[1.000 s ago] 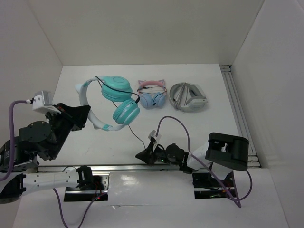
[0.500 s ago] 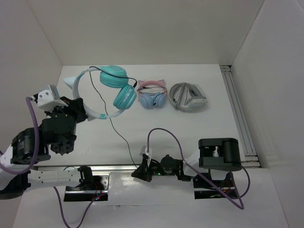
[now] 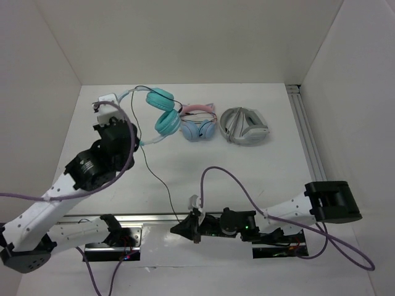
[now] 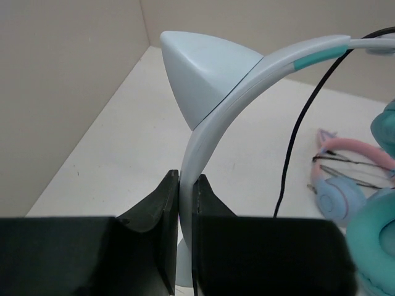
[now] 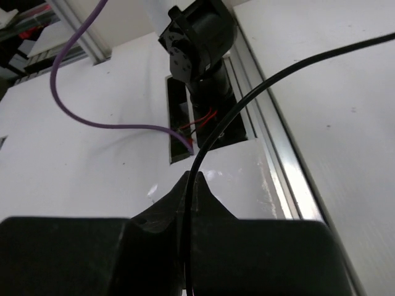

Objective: Wrap the headphones

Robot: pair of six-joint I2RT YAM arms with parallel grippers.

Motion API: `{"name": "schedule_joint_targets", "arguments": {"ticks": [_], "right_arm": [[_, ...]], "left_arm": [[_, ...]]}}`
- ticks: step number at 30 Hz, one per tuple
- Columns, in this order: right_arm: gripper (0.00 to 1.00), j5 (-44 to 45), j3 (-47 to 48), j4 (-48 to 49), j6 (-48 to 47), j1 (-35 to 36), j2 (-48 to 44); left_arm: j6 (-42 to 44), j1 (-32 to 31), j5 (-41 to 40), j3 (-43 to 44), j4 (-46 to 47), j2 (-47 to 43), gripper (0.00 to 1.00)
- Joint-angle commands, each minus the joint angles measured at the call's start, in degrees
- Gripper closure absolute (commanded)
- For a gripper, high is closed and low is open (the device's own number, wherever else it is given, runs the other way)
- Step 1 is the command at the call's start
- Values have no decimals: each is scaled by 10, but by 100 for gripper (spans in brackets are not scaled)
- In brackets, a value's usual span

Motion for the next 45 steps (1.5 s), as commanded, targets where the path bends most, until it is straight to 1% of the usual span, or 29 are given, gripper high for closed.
{"name": "schedule_joint_targets", "arguments": {"ticks": [1,2,3,7,8,9,10,11,12,14,15,16,17,18,19,21,22,25,26,29,34,36,38,40,41,42,43,44,45], "right_arm": [[100,81,22,-106,-27,16,-57],[100,90,30,-136,-32,24,-82],[100,96,30,-136,-32,29,-92],[100,135,66,-227,-57,63,-131],[100,144,72,-240,-62,68,-131],[100,149,79,-265,-69,75,-139],[100,149,96,-278,-69,75,-139],[100,149,106,-290,-74,75,-144],[100,149,116,-300,-82,75,-144],[100,149,154,-337,-93,80,-144],[100,169,169,-372,-103,80,-139],[100,183,198,-389,-103,86,-139],[100,196,212,-406,-111,86,-139],[100,210,225,-424,-123,86,-139],[100,245,239,-465,-123,86,-139],[100,276,280,-510,-150,86,-147],[100,338,295,-557,-161,86,-152],[100,428,338,-594,-209,86,-159],[100,448,350,-624,-218,86,-159],[100,522,404,-659,-266,86,-159],[100,498,449,-665,-311,36,-186],[100,491,460,-665,-316,36,-186],[100,508,460,-648,-337,29,-186],[100,513,454,-642,-342,5,-179],[100,483,454,-655,-334,-34,-179],[100,463,446,-655,-327,-56,-179],[100,450,439,-655,-327,-78,-190],[100,428,429,-634,-327,-114,-207],[100,421,409,-623,-327,-130,-215]], "left_arm": [[-9,92,151,-3,59,37,100],[-9,133,186,-3,59,66,100],[-9,151,203,-3,59,67,100],[2,228,272,-15,76,118,100],[2,233,280,-15,76,124,100],[24,233,285,-15,76,130,100],[32,233,277,-15,76,146,100],[32,212,256,-15,63,156,100],[32,200,211,-4,52,167,100],[16,167,156,13,-12,198,100],[-10,155,146,33,-39,205,100],[-10,146,146,40,-67,211,100],[-10,139,159,40,-91,211,100],[-1,123,187,40,-91,200,100],[34,117,210,20,-84,192,100],[48,94,243,-2,-84,176,100],[65,88,257,-25,-84,162,100],[66,82,287,-62,-99,162,100],[66,73,294,-63,-99,162,100],[45,46,306,-71,-131,162,100],[38,0,312,-85,-139,168,100],[38,-7,320,-90,-139,173,100],[51,-27,335,-90,-139,173,100],[68,-54,369,-95,-118,162,100],[86,-64,384,-106,-111,141,100],[98,-74,401,-113,-100,126,100],[106,-92,439,-113,-87,111,100],[113,-99,454,-121,-87,78,100],[121,-105,465,-129,-78,63,100]]}}
